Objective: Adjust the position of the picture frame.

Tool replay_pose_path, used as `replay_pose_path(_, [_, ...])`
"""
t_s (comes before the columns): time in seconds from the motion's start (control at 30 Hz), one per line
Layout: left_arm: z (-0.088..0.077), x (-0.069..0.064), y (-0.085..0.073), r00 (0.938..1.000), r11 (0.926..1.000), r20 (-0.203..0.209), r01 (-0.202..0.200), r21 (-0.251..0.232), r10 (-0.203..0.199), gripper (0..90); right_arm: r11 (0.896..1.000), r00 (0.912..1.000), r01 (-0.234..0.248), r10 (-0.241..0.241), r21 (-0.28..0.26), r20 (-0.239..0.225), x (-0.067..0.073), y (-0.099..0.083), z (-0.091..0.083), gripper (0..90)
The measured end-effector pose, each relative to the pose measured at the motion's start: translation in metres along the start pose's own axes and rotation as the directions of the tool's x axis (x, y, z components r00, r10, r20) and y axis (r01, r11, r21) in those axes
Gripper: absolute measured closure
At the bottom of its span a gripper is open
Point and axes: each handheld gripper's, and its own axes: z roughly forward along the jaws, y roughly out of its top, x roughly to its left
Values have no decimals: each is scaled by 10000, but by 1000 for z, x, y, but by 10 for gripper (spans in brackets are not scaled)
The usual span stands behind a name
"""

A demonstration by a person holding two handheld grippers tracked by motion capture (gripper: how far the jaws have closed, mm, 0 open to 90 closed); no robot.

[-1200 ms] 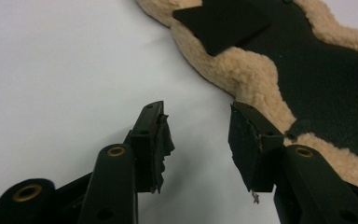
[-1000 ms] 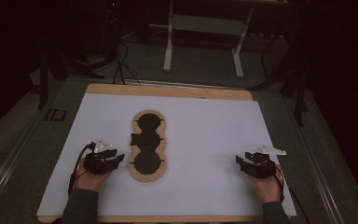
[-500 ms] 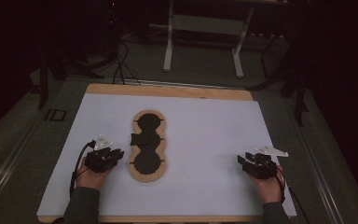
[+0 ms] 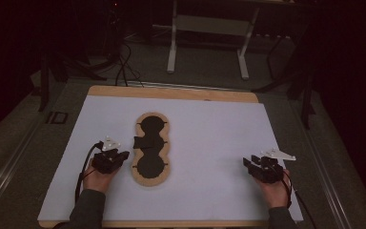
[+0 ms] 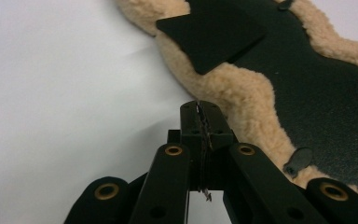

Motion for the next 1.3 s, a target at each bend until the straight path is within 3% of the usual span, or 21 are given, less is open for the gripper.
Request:
replay_pose_path(0.17, [6, -8, 2, 9988, 9985, 15, -498, 228, 498, 896, 10000, 10000, -39, 39, -83, 17, -1, 0, -1, 587])
replay_pose_path(0.43, [11, -13, 2, 9973, 9969, 190, -715, 340, 709, 896, 9999, 10000, -26, 26, -152, 6, -1, 0, -1, 579])
replay_pose_path(0.87, [11, -15, 2, 9973, 9973, 363, -645, 359, 632, 900, 10000, 10000, 36, -36, -60, -35, 0, 0, 0, 570])
replay_pose_path(1.3, [12, -32, 4, 9921, 9930, 650, -1099, 442, 1069, 900, 10000, 9999, 80, -80, -24, -90, 0, -1, 0, 565])
